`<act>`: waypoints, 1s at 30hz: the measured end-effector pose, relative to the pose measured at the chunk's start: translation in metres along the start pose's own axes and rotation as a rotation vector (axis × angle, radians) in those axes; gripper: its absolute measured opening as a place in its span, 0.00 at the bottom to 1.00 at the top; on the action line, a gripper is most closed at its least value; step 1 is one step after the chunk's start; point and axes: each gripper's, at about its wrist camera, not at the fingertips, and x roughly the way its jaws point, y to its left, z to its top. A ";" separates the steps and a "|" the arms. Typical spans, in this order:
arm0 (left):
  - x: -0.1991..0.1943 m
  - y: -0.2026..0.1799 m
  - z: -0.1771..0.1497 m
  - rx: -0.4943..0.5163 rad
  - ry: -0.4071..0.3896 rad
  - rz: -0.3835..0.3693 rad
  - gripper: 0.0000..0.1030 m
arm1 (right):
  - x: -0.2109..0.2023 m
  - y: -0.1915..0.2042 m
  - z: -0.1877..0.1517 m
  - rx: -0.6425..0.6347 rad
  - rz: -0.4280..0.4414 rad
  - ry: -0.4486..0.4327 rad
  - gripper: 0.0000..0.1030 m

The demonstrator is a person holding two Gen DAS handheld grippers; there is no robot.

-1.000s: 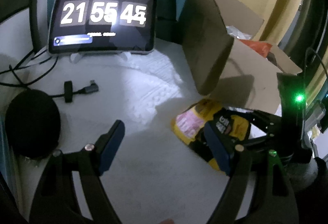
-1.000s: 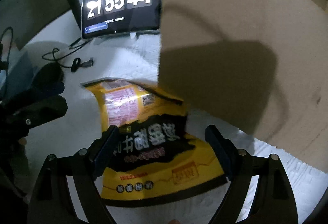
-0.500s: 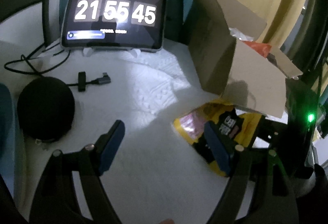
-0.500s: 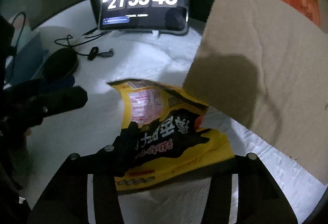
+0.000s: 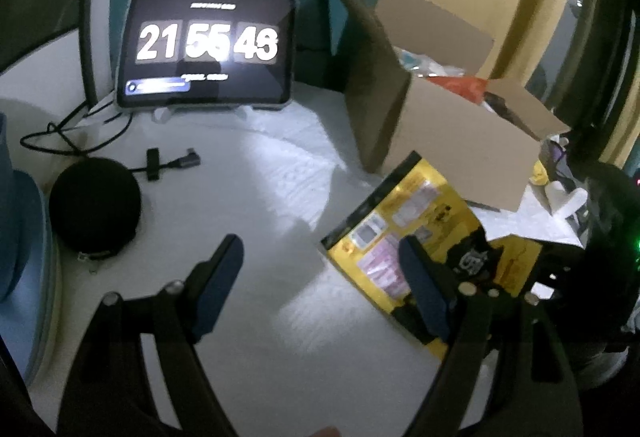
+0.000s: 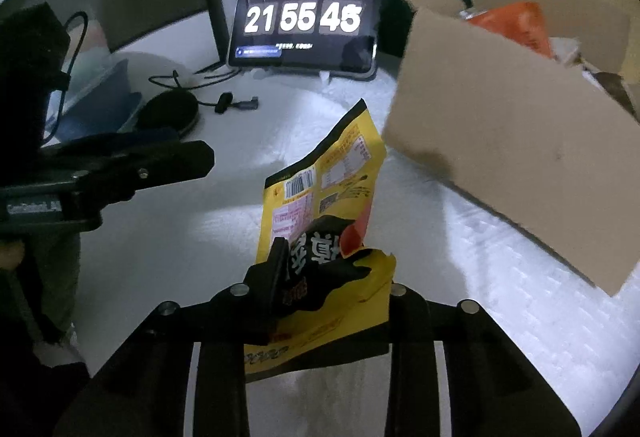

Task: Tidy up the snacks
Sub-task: 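Carry the yellow-black bag up over the cardboard box with right tool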

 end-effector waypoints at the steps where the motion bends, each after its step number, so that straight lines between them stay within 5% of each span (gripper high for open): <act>1: -0.001 -0.003 0.001 0.005 -0.002 -0.003 0.79 | -0.007 -0.002 -0.001 0.002 -0.006 -0.011 0.31; 30: -0.003 -0.088 0.055 0.155 -0.082 -0.089 0.79 | -0.115 -0.079 0.026 0.081 -0.166 -0.245 0.31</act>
